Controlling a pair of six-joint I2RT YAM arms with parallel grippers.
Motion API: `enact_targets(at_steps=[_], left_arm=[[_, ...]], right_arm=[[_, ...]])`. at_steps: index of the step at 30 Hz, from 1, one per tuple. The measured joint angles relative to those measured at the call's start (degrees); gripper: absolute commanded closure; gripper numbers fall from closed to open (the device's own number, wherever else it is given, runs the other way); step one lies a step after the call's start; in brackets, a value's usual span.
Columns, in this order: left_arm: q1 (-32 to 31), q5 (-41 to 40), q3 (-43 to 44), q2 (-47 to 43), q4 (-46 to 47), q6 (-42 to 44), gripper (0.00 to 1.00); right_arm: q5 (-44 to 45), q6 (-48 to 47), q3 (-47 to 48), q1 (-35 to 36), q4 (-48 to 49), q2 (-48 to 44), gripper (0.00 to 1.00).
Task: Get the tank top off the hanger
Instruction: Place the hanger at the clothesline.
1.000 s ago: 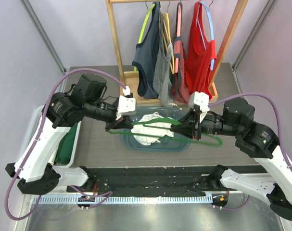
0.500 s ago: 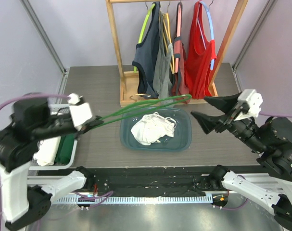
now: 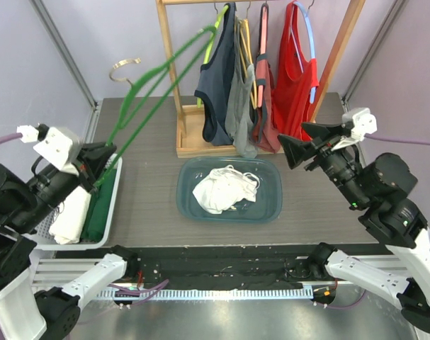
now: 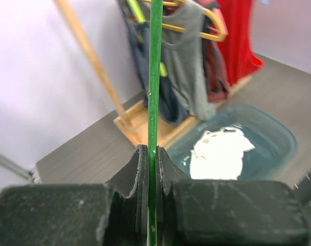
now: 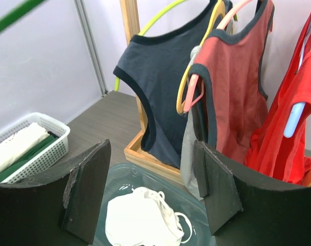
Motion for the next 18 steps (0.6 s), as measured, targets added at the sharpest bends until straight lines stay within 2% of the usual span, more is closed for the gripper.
enact_targets(at_steps=[9,18], left_arm=[[0.2,-13.3,-1.0,8.0,7.0,-5.6,1.0],[0.2,-17.2,-2.4,16.7,8.8,-8.5,1.0]], right_arm=[[2.1,1.8,0.0,0.0,-0.2,1.3,0.28],[3.9,2.6,-0.2,0.0,-0.4,-3.0,0.28]])
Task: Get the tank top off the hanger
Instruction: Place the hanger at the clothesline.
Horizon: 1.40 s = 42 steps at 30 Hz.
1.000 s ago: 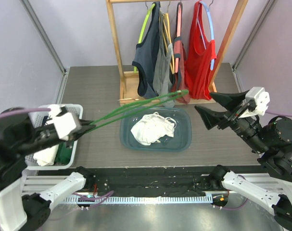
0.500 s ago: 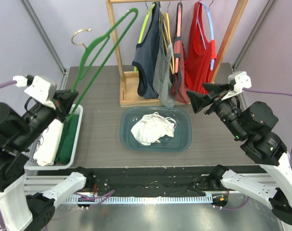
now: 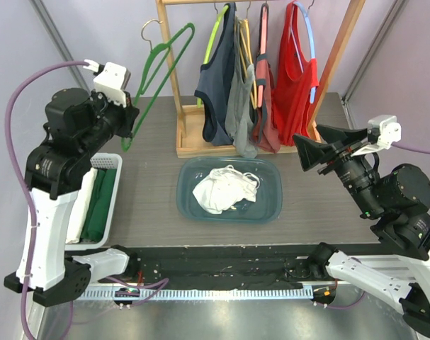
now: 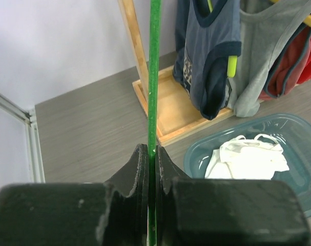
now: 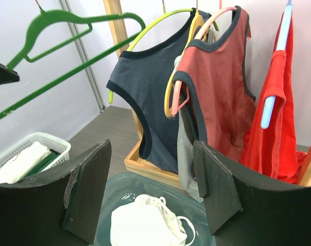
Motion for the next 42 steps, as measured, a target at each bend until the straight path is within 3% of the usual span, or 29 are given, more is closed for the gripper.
enact_targets(at_steps=[9,12,19,22,42], left_arm=[[0.0,-0.8,0.1,4.0,0.8,-1.6,1.0],[0.0,-0.9,3.8,8.4,0.5,-1.8,1.0],[-0.1,-0.9,25.4,27.2,-2.6,-4.6,1.0],[-0.2,-1.5,30.8,32.6,-2.6,-5.9,1.0],[-2.0,-6.2,36.7,41.5,-2.1,-10.9,1.0]], right_arm=[[1.1,0.2,-0.5,0.0,-1.2,-0.7,0.28],[1.3,0.2,-0.5,0.0,-1.4,-0.7,0.28],[1.4,0.8,-0.3,0.0,-2.6,-0.7,0.3],[1.5,1.4,-0.3,0.0,-3.3,-0.7,0.3],[1.6,2.9,-0.5,0.0,-4.1,-1.0,0.35]])
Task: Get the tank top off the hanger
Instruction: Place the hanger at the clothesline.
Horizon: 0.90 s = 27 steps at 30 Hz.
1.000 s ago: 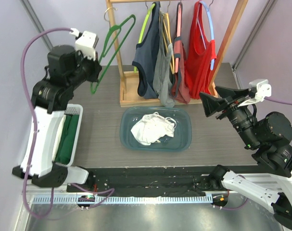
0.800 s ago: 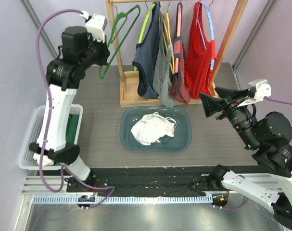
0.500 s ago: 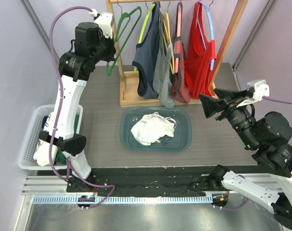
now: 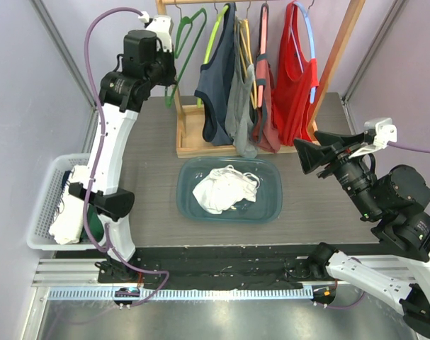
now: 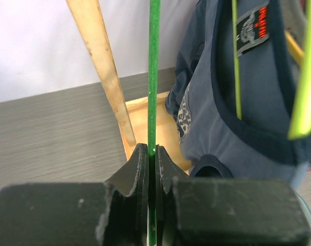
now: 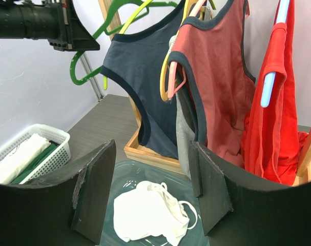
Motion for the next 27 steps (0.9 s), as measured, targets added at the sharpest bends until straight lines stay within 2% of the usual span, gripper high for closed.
enact_targets(at_steps=[11,12,13,14,17,19,20,21,23,24,27], left_arm=[[0.0,-0.5,0.3,2.6,0.6,-0.8,1.0],[0.0,-0.5,0.3,2.6,0.6,-0.8,0.97],[0.0,-0.5,0.3,2.6,0.6,-0.9,0.84],[0.0,-0.5,0.2,2.6,0.7,-0.9,0.81],[0.0,-0.4,-0.9,2.1,0.8,-0.7,0.51],[0.0,-0.2,-3.1,0.8,0.9,-1.1,0.42],[0.0,-0.1,-3.7,0.4,0.9,-0.7,0.38],[0.0,0.1,-5.0,-0.6,1.2,-0.7,0.26],[0.0,0.6,-8.1,-3.4,1.4,-0.3,0.13],[0.0,0.9,-10.2,-5.5,1.6,-0.2,0.01],[0.0,1.3,-14.2,-11.0,2.2,0.6,0.0]], right_arm=[[0.0,0.4,-1.0,0.0,-0.1,-1.0,0.35],[0.0,0.4,-1.2,0.0,-0.2,-1.0,0.34],[0.0,0.5,-1.4,0.0,-0.2,-1.0,0.34],[0.0,0.6,-1.5,0.0,-0.2,-0.9,0.33],[0.2,1.4,-1.7,0.0,0.6,0.0,0.3],[0.2,1.9,-1.6,0.0,1.9,2.0,0.29],[0.0,2.3,-0.5,0.0,2.0,4.4,0.27],[-0.2,2.5,0.5,0.0,2.4,6.6,0.23],[-0.7,3.0,4.4,0.0,3.1,13.3,0.19],[-0.8,3.1,6.6,0.0,3.6,16.9,0.16],[-1.2,3.1,11.5,0.5,5.4,25.5,0.13]])
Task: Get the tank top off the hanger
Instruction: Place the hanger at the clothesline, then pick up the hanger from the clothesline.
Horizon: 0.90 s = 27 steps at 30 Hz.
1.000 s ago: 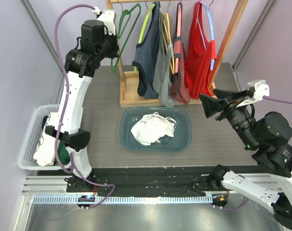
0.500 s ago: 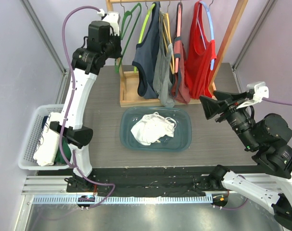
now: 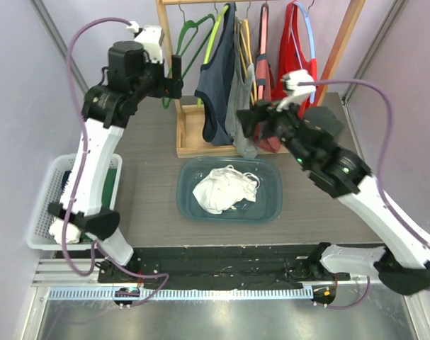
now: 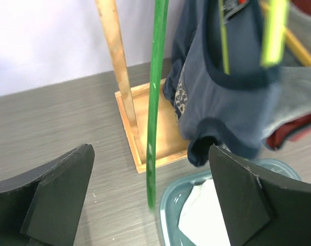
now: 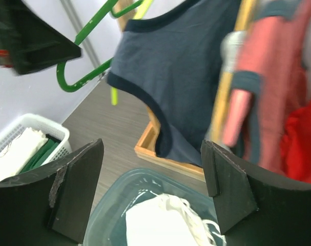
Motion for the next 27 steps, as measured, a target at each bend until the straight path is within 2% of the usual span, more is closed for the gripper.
enact_targets(at_steps=[5,10,14,20,27], left_arm=[[0.0,0.9,-5.9,-10.1,0.7,0.9,0.0],[0.0,1.1,-11.2,-17.5,1.3,3.1,0.0],[0.0,0.9,-15.3,-20.2,1.7,4.4,0.0],[0.0,0.8,-18.2,-20.8,1.6,5.1,0.0],[0.0,0.9,-18.3,-21.4,1.6,5.2,0.0]], right_arm=[[2.2,-2.4,7.6,4.9,2.0,11.5,0.12],[11.2,-8.2,23.9,12.2,3.0,24.2,0.11],[20.1,-11.1,34.5,13.0,3.7,32.7,0.11],[29.6,-13.9,40.4,12.4,3.7,40.5,0.11],[31.6,-14.2,40.6,11.8,2.3,43.4,0.11]])
